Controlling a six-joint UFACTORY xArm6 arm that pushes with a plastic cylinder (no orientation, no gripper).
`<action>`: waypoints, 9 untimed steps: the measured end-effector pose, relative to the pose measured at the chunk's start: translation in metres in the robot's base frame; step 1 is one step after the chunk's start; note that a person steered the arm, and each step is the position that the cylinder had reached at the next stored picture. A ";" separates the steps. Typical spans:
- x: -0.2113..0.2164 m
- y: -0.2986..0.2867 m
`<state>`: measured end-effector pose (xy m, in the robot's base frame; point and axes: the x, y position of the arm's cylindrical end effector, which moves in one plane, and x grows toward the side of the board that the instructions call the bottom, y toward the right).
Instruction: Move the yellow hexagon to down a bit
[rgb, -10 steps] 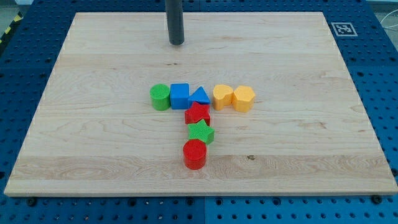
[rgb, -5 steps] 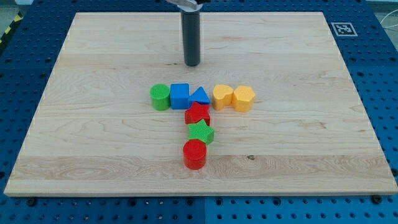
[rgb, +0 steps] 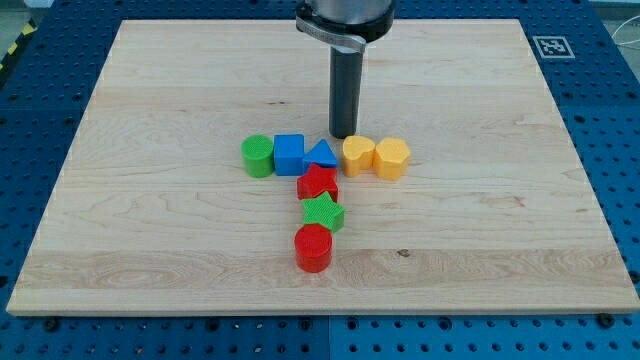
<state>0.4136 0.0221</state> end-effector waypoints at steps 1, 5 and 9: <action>0.001 0.010; 0.031 0.058; 0.051 0.077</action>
<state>0.4641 0.0989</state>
